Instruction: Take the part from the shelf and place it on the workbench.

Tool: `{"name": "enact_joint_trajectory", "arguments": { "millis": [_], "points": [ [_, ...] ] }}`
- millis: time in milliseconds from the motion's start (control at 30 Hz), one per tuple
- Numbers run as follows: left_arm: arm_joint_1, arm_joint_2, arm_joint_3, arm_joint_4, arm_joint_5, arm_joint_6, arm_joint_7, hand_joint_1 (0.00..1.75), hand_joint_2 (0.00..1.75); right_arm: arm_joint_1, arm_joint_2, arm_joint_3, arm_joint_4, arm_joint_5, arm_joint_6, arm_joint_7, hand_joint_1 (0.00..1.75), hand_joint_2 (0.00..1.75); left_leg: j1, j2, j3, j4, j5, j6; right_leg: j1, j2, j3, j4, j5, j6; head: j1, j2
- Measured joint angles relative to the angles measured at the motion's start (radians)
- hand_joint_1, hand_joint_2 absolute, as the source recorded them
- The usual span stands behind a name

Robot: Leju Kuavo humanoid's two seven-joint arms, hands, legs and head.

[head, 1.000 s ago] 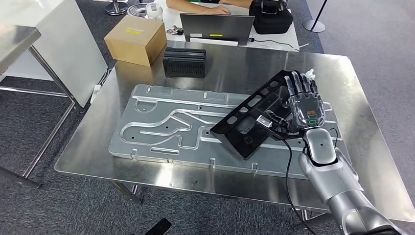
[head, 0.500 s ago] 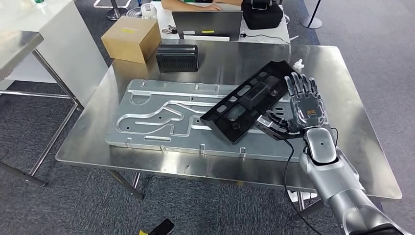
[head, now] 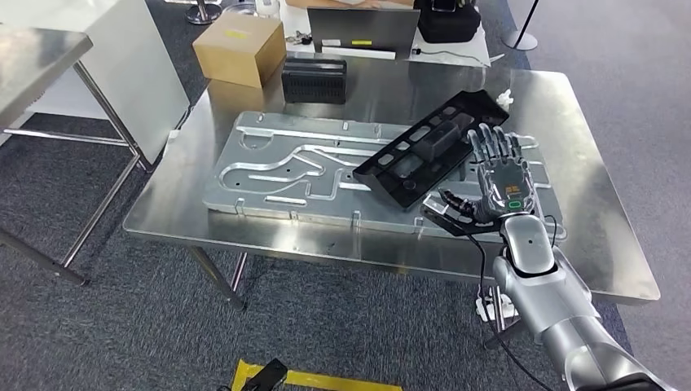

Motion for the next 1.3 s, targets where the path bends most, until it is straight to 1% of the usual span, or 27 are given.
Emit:
{"name": "enact_joint_trajectory", "arguments": {
  "millis": [33,67,133,200,267,333,400,467,533,567,600,633,667,700,733,800,833,900,933,967,1033,1067,1100,1133,1200,1267,1300],
  "points": [
    [0.001,0.000,0.000,0.000,0.000,0.001,0.000,0.00,0.00,0.002,0.000,0.000,0.002,0.000,0.000,0.002,0.00,0.00,0.000,0.000,-0.016,0.001,0.012,0.001,-0.001,0.000,-0.014,0.066,-0.041,0.003,0.000,0.000],
    [0.002,0.000,0.000,0.000,0.000,0.001,-0.001,0.00,0.00,0.004,0.000,0.000,0.005,0.000,-0.001,0.003,0.00,0.00,-0.001,0.000,-0.032,0.003,0.023,0.000,-0.002,0.000,-0.020,0.119,-0.059,0.007,0.001,0.000],
    [0.003,-0.001,0.001,0.000,-0.001,0.003,-0.001,0.00,0.00,0.008,0.000,0.000,0.009,0.000,-0.002,0.005,0.00,0.00,0.000,0.000,-0.066,0.009,0.044,-0.004,-0.006,0.000,0.009,0.143,-0.032,0.012,0.000,0.000],
    [0.004,-0.004,0.001,0.000,-0.003,0.006,-0.001,0.00,0.00,0.006,0.000,0.000,0.011,-0.002,-0.003,0.006,0.00,0.00,0.001,0.001,-0.097,0.022,0.060,-0.012,-0.009,0.000,0.100,0.041,0.002,0.012,0.000,0.000],
    [0.003,-0.005,0.001,0.000,-0.005,0.009,-0.001,0.00,0.00,0.003,0.000,0.001,0.012,-0.004,-0.005,0.007,0.00,0.00,-0.001,0.001,-0.117,0.033,0.073,-0.024,-0.006,0.002,0.184,-0.082,-0.014,0.005,-0.001,0.000],
    [0.003,-0.006,0.001,0.000,-0.007,0.011,-0.001,0.00,0.00,0.001,0.001,0.001,0.014,-0.007,-0.007,0.007,0.00,0.00,-0.002,0.000,-0.124,0.033,0.090,-0.036,0.002,0.003,0.203,-0.125,-0.026,-0.008,-0.002,0.000],
    [0.005,-0.007,0.001,0.001,-0.008,0.011,-0.001,0.00,0.00,0.002,0.002,0.001,0.018,-0.009,-0.008,0.007,0.00,0.00,0.000,-0.002,-0.133,0.034,0.092,-0.048,-0.001,0.000,0.189,-0.127,-0.007,-0.024,-0.002,0.000],
    [0.006,-0.007,0.002,0.001,-0.008,0.011,-0.001,0.00,0.00,0.001,0.003,0.001,0.020,-0.010,-0.009,0.007,0.00,0.00,0.003,-0.004,-0.157,0.088,0.026,-0.059,-0.005,-0.003,0.165,-0.132,0.019,-0.041,-0.004,0.000],
    [0.007,-0.007,0.002,0.002,-0.008,0.011,-0.001,0.00,0.00,0.001,0.004,0.001,0.022,-0.010,-0.009,0.007,0.00,0.00,0.006,-0.004,-0.189,0.211,-0.078,-0.067,-0.003,-0.004,0.135,-0.132,0.044,-0.050,-0.005,0.000],
    [0.007,-0.007,0.002,0.002,-0.008,0.011,-0.001,0.00,0.00,0.002,0.004,0.001,0.024,-0.010,-0.009,0.007,0.00,0.00,0.007,-0.004,-0.197,0.272,-0.108,-0.070,-0.002,-0.004,0.118,-0.131,0.057,-0.050,-0.005,0.000],
    [0.007,-0.007,0.002,0.002,-0.008,0.011,-0.001,0.00,0.00,0.004,0.004,0.001,0.025,-0.010,-0.009,0.007,0.00,0.00,0.007,-0.004,-0.194,0.312,-0.113,-0.071,-0.001,-0.004,0.102,-0.131,0.069,-0.050,-0.005,0.000],
    [0.007,-0.007,0.002,0.002,-0.008,0.011,-0.001,0.00,0.00,0.006,0.004,0.001,0.027,-0.010,-0.009,0.007,0.00,0.00,0.007,-0.004,-0.175,0.321,-0.096,-0.071,0.000,-0.004,0.086,-0.130,0.082,-0.048,-0.006,0.000],
    [0.006,-0.007,0.002,0.002,-0.008,0.011,-0.001,0.00,0.00,0.007,0.004,0.001,0.028,-0.010,-0.009,0.007,0.00,0.00,0.007,-0.005,-0.139,0.294,-0.069,-0.068,0.000,-0.003,0.071,-0.129,0.094,-0.046,-0.006,0.000],
    [0.005,-0.007,0.002,0.002,-0.008,0.010,-0.001,0.00,0.00,0.007,0.004,0.001,0.028,-0.010,-0.008,0.006,0.00,0.00,0.006,-0.005,-0.087,0.238,-0.050,-0.062,0.001,-0.003,0.058,-0.128,0.105,-0.043,-0.006,0.000],
    [0.003,-0.007,0.002,0.002,-0.008,0.009,-0.001,0.00,0.00,0.006,0.005,0.001,0.028,-0.010,-0.008,0.005,0.00,0.00,0.003,-0.006,-0.026,0.161,-0.051,-0.055,0.002,-0.003,0.048,-0.126,0.115,-0.039,-0.006,0.000],
    [-0.002,-0.006,0.003,0.002,-0.008,0.007,-0.002,0.00,0.00,0.004,0.005,0.001,0.028,-0.011,-0.008,0.004,0.00,0.00,-0.003,-0.008,0.058,0.042,-0.076,-0.043,0.002,-0.004,0.041,-0.128,0.135,-0.029,-0.005,0.000],
    [-0.003,-0.006,0.003,0.002,-0.008,0.006,-0.002,0.00,0.00,0.003,0.006,0.001,0.028,-0.011,-0.008,0.004,0.00,0.00,-0.007,-0.008,0.072,0.014,-0.083,-0.037,0.002,-0.005,0.040,-0.132,0.145,-0.022,-0.006,0.000],
    [-0.002,-0.006,0.004,0.002,-0.008,0.003,-0.002,0.00,0.00,0.004,0.006,0.001,0.029,-0.011,-0.007,0.004,0.00,0.00,-0.005,-0.005,0.059,0.002,-0.063,-0.023,0.001,-0.004,0.037,-0.140,0.159,-0.009,-0.007,0.000],
    [-0.002,-0.007,0.004,0.002,-0.008,0.002,-0.002,0.00,0.00,0.004,0.005,0.002,0.029,-0.011,-0.007,0.004,0.00,0.00,-0.003,-0.002,0.050,-0.001,-0.048,-0.012,0.000,-0.003,0.029,-0.129,0.139,-0.004,-0.006,0.000],
    [-0.002,-0.007,0.004,0.002,-0.008,0.001,-0.002,0.00,0.00,0.004,0.005,0.002,0.030,-0.011,-0.007,0.004,0.00,0.00,-0.001,0.000,0.037,-0.006,-0.032,-0.004,0.000,-0.001,0.017,-0.099,0.099,-0.002,-0.005,0.000],
    [-0.002,-0.008,0.004,0.002,-0.008,0.000,-0.002,0.00,0.00,0.004,0.004,0.002,0.033,-0.011,-0.007,0.004,0.00,0.00,0.000,0.002,0.005,-0.006,-0.003,0.006,-0.003,0.000,-0.013,0.019,-0.012,0.002,-0.002,0.000],
    [-0.002,-0.008,0.004,0.002,-0.008,0.000,-0.002,0.00,0.00,0.005,0.004,0.003,0.034,-0.011,-0.007,0.004,0.00,0.00,-0.001,0.002,-0.012,-0.004,0.009,0.005,-0.004,0.000,-0.024,0.083,-0.045,0.005,-0.002,0.000],
    [-0.001,-0.008,0.004,0.002,-0.008,0.000,-0.002,0.00,0.00,0.007,0.004,0.003,0.035,-0.011,-0.007,0.004,0.00,0.00,-0.002,0.003,-0.030,-0.002,0.022,0.004,-0.004,0.000,-0.025,0.133,-0.053,0.007,-0.002,0.000],
    [0.000,-0.008,0.004,0.002,-0.008,0.000,-0.002,0.00,0.00,0.008,0.004,0.003,0.036,-0.011,-0.007,0.004,0.00,0.00,-0.002,0.003,-0.049,0.002,0.034,0.002,-0.005,0.000,-0.013,0.154,-0.038,0.009,-0.002,0.000],
    [0.000,-0.008,0.004,0.002,-0.008,0.000,-0.002,0.00,0.00,0.007,0.004,0.004,0.037,-0.011,-0.007,0.004,0.00,0.00,-0.002,0.003,-0.084,0.013,0.054,-0.004,-0.005,-0.001,0.062,0.094,0.012,0.008,-0.002,0.000],
    [0.000,-0.008,0.004,0.002,-0.008,0.000,-0.002,0.00,0.00,0.003,0.005,0.004,0.036,-0.011,-0.007,0.004,0.00,0.00,-0.004,0.003,-0.109,0.026,0.068,-0.013,-0.002,0.000,0.169,-0.044,-0.001,0.002,-0.003,0.000],
    [0.000,-0.008,0.004,0.002,-0.008,0.000,-0.002,0.00,0.00,0.001,0.005,0.004,0.036,-0.011,-0.007,0.004,0.00,0.00,-0.006,0.002,-0.116,0.031,0.076,-0.018,0.001,0.000,0.203,-0.097,-0.018,-0.002,-0.003,0.000]
  ]
}}
